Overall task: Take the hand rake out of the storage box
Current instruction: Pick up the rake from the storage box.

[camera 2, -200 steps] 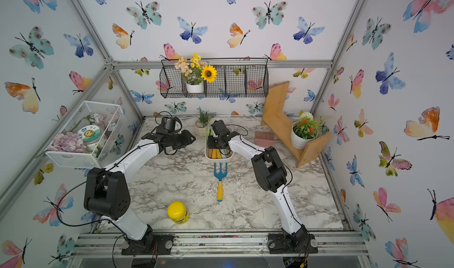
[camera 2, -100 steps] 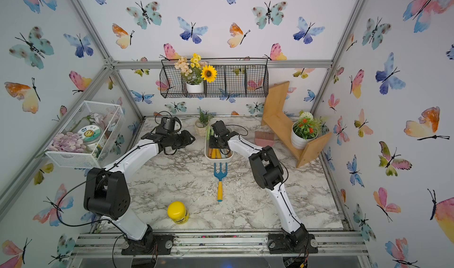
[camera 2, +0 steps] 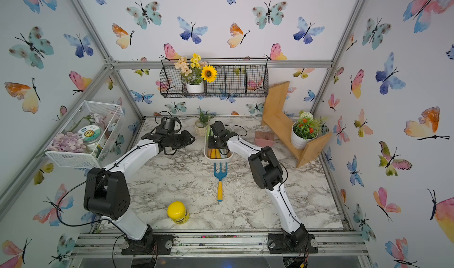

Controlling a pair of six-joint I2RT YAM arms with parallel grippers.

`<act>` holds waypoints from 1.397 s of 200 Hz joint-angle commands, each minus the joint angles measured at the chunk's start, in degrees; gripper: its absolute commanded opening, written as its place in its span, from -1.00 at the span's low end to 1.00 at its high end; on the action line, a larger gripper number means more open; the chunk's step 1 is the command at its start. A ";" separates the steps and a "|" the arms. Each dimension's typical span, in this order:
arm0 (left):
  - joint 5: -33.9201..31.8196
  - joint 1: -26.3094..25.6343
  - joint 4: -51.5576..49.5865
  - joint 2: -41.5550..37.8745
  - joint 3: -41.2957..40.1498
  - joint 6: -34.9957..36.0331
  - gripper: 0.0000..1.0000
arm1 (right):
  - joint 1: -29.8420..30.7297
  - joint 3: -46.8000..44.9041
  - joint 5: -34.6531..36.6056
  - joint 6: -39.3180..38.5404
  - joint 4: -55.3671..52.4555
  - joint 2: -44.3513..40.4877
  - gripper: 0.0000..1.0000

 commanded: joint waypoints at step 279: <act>-0.63 0.79 -3.01 -1.54 2.00 1.94 -0.17 | 0.86 -8.83 2.83 2.36 9.71 -3.54 -0.72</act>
